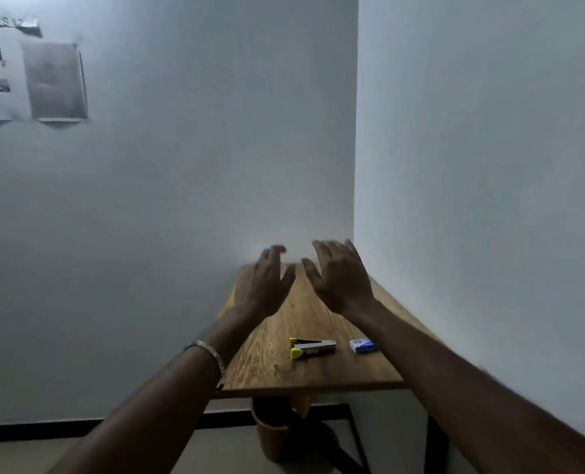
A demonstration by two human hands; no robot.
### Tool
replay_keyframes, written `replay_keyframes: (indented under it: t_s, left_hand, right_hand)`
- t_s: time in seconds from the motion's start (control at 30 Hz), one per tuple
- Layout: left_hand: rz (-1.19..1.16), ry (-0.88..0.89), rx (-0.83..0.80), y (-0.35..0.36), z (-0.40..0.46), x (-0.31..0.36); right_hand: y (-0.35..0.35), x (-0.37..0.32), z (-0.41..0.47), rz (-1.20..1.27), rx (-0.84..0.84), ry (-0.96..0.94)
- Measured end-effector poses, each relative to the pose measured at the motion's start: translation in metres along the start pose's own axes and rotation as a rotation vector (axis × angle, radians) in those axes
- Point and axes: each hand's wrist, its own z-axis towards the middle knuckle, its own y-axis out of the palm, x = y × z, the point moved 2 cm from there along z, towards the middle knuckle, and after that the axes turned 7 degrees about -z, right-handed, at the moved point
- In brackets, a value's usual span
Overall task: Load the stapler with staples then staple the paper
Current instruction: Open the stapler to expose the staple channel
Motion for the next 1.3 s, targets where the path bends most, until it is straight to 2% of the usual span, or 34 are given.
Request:
replay_keyframes:
  t_s: [0.1, 0.23, 0.4, 0.53, 0.67, 1.1, 1.2, 1.3]
  left_hand:
    - [-0.048, -0.078, -0.119, 0.012, -0.029, 0.000]
    - [-0.017, -0.212, -0.278, 0.039, -0.067, -0.011]
    - [0.023, -0.350, -0.355, 0.060, -0.088, -0.028]
    - [0.012, -0.384, -0.394, 0.067, -0.093, -0.035]
    - [-0.044, -0.352, -0.388, 0.070, -0.095, -0.036]
    - [-0.447, -0.354, -0.320, 0.067, -0.088, -0.051]
    - [-0.578, -0.404, -0.276, 0.066, -0.084, -0.056]
    - [-0.815, -0.536, -0.263, 0.065, -0.080, -0.058]
  right_hand:
    - [0.003, -0.003, -0.025, 0.061, -0.026, 0.004]
    - [0.025, -0.002, -0.059, 0.112, -0.201, 0.049]
    - [0.057, 0.005, -0.086, 0.166, -0.454, 0.058]
    - [0.073, 0.008, -0.097, 0.161, -0.563, 0.049]
    - [0.078, 0.009, -0.096, 0.256, -0.584, 0.084]
    - [0.080, 0.007, -0.090, 0.577, -0.598, 0.203]
    - [0.082, 0.004, -0.084, 0.649, -0.582, 0.246]
    - [0.088, 0.004, -0.081, 0.790, -0.562, 0.378]
